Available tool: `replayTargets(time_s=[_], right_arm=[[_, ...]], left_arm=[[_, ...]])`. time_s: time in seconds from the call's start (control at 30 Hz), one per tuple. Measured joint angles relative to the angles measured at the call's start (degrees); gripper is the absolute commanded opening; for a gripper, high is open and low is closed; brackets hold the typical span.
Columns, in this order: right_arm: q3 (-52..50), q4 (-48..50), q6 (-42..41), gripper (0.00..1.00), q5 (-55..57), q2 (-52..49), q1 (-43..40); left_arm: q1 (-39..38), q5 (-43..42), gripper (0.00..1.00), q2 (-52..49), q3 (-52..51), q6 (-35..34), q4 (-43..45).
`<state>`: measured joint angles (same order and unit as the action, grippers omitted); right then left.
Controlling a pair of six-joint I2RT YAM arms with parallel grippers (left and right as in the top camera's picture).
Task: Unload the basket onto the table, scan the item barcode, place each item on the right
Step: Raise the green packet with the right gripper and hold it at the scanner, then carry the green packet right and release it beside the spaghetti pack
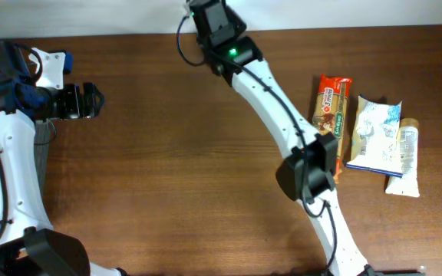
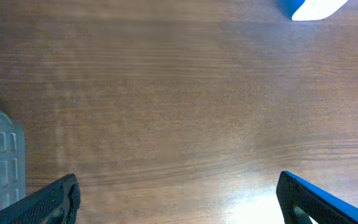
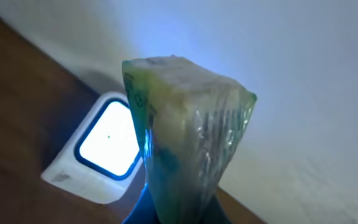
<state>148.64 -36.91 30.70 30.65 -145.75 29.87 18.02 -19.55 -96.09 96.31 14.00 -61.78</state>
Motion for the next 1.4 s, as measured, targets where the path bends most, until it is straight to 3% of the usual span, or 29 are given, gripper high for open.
replayTargets(time_s=[0.3,0.77,0.93,1.0,1.1,1.27,1.4], right_arm=[[-0.24,5.6,5.11,0.04,-1.27,-8.74,-5.09],[-0.26,4.76,7.02,0.04,-7.1,-10.14,-5.07],[-0.85,-16.5,-1.81,0.04,-25.73,3.37,-5.09],[-0.48,-34.03,-12.48,0.04,-39.39,12.35,-5.55],[0.2,-59.52,-17.97,0.04,-46.49,15.19,-8.35],[-5.42,-60.08,-27.32,0.04,-45.86,14.64,-22.29],[-9.18,-60.0,-29.64,0.04,-50.99,15.69,-33.88]], left_arm=[[0.0,0.0,0.99,0.0,0.0,0.0,0.02],[0.0,0.0,0.99,0.0,0.0,0.0,0.04],[0.0,-0.02,0.99,0.0,0.0,0.0,-0.09],[0.0,0.0,0.99,0.0,0.0,0.02,0.09],[0.0,0.0,0.99,0.0,0.0,0.04,-0.2],[0.0,0.0,0.99,0.0,0.0,0.04,0.02],[0.0,0.0,0.99,0.0,0.0,0.02,0.02]])
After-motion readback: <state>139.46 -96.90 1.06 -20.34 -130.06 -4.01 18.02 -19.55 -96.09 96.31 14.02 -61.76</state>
